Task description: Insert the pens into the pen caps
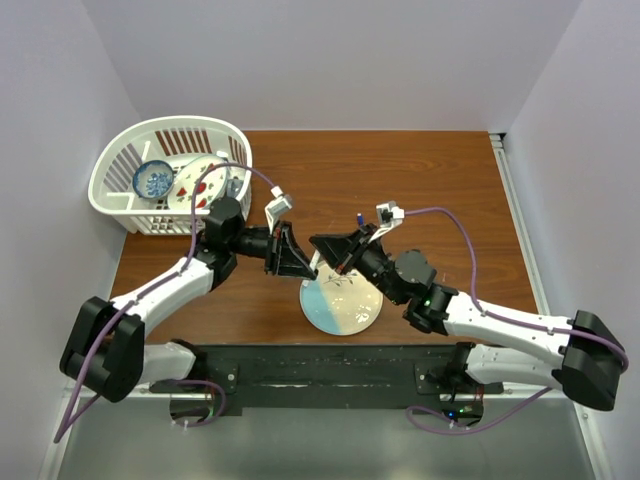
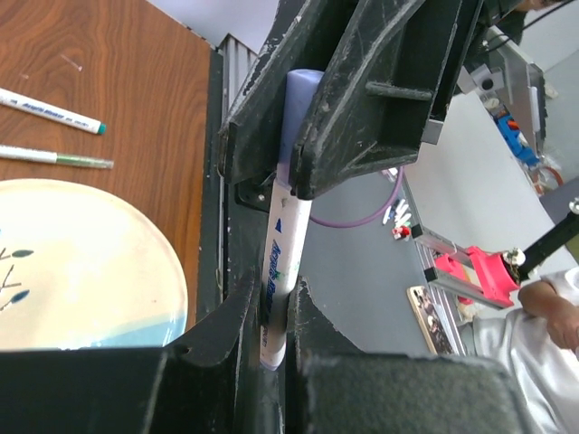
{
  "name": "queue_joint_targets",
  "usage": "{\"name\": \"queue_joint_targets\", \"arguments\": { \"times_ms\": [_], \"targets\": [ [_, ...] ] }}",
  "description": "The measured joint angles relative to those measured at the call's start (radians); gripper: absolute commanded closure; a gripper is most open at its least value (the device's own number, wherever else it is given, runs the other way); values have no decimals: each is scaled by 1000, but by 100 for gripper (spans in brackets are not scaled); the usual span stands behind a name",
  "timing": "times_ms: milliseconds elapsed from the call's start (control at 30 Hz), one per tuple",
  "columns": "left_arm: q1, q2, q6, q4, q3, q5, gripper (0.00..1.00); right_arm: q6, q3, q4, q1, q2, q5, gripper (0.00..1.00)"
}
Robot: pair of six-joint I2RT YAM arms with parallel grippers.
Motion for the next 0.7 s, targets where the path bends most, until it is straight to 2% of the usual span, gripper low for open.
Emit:
{"name": "queue_joint_targets", "arguments": {
  "times_ms": [167,367,700],
  "targets": [
    [19,18,6,-8,39,50,100,-7,51,-21,30,26,66,100],
    [38,29,53,-91,80,66,100,-19,108,-79,44,61,119,100],
    [51,89,136,-213,124,93,100,-37,107,-129,75,62,216,100]
  ]
}}
